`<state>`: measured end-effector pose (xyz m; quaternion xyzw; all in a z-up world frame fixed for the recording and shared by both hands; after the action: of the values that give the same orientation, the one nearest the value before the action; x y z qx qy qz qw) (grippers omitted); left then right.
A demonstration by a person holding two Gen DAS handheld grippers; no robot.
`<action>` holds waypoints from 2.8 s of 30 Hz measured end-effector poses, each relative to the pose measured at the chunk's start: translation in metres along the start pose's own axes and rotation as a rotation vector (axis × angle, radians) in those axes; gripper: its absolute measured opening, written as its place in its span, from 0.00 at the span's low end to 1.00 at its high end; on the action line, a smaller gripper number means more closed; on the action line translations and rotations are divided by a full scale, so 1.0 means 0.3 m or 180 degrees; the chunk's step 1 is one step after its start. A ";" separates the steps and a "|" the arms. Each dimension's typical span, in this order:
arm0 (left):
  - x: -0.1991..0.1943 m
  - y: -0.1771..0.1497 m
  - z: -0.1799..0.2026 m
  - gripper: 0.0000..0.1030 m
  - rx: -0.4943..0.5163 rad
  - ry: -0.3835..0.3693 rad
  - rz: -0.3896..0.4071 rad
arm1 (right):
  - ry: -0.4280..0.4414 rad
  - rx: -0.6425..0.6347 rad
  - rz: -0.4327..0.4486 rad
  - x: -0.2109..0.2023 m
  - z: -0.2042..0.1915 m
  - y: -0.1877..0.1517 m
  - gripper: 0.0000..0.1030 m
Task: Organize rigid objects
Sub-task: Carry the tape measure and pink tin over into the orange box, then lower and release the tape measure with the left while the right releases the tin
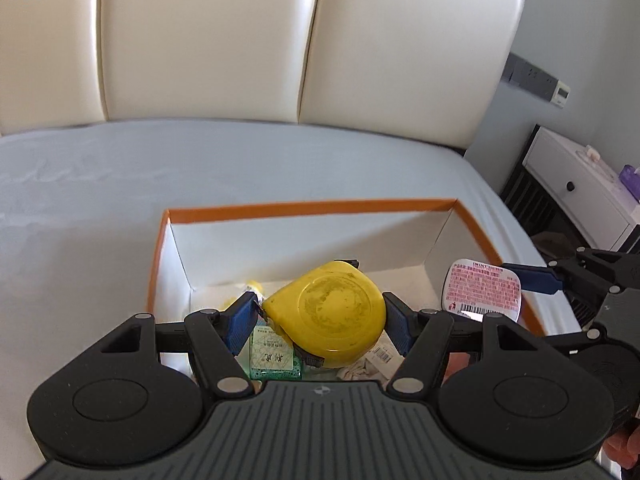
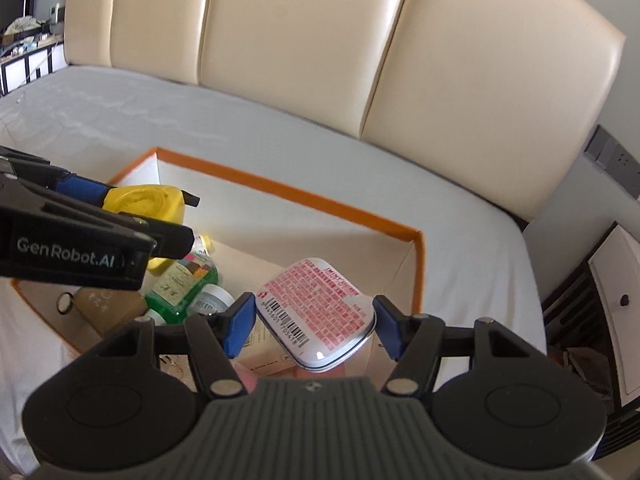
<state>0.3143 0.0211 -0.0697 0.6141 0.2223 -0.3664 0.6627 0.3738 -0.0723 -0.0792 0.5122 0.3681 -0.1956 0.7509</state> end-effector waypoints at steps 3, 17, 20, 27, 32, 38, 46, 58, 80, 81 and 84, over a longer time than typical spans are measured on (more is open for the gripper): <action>0.050 -0.007 -0.015 0.74 -0.0014 0.0031 -0.0088 | 0.0008 -0.0065 -0.0136 0.079 0.004 0.007 0.61; 0.143 0.000 -0.049 0.74 -0.0047 0.0047 -0.0231 | -0.0040 -0.0192 -0.0587 0.279 -0.007 0.038 0.61; 0.145 -0.001 -0.048 0.74 -0.0037 0.0042 -0.0236 | -0.0063 -0.0209 -0.0619 0.281 -0.011 0.041 0.62; 0.137 0.004 -0.048 0.74 -0.0037 0.0057 -0.0237 | -0.0011 -0.0161 -0.0582 0.255 0.006 0.050 0.62; 0.145 0.009 -0.052 0.74 -0.0047 0.0098 -0.0237 | -0.0047 -0.0262 -0.0456 0.215 0.019 0.046 0.70; 0.160 0.011 -0.021 0.74 0.0019 0.0132 -0.0260 | -0.0086 -0.0332 -0.0382 0.150 0.031 0.033 0.70; 0.203 0.010 0.022 0.74 0.0096 0.0166 -0.0341 | -0.0091 -0.0364 -0.0413 0.141 0.038 -0.001 0.70; 0.225 -0.009 0.027 0.75 0.0070 0.0130 -0.0468 | -0.0060 -0.0264 -0.0430 0.150 0.051 -0.009 0.70; -0.035 0.042 0.077 0.86 0.0062 0.0083 0.0227 | -0.0099 -0.0188 -0.0231 -0.002 0.063 0.038 0.70; -0.058 0.046 0.085 0.85 0.0089 0.0086 0.0296 | -0.0107 -0.0185 -0.0207 -0.018 0.061 0.039 0.70; -0.135 0.055 0.110 0.83 0.0213 0.0131 0.0537 | -0.0115 -0.0165 -0.0135 -0.071 0.063 0.049 0.70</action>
<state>0.2960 -0.0029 -0.0239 0.6598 0.1710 -0.3038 0.6657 0.3764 -0.0854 -0.0502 0.4811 0.3701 -0.2111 0.7662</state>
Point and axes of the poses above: each gripper's, at about its wrist camera, not at the fingertips, and x roughly the way its jaws point, z to its right, y to its top, the point moved 8 cm from there along x, roughly the way its jaws point, and after that the axes turned 4 degrees about -z, right-handed, at the moved point
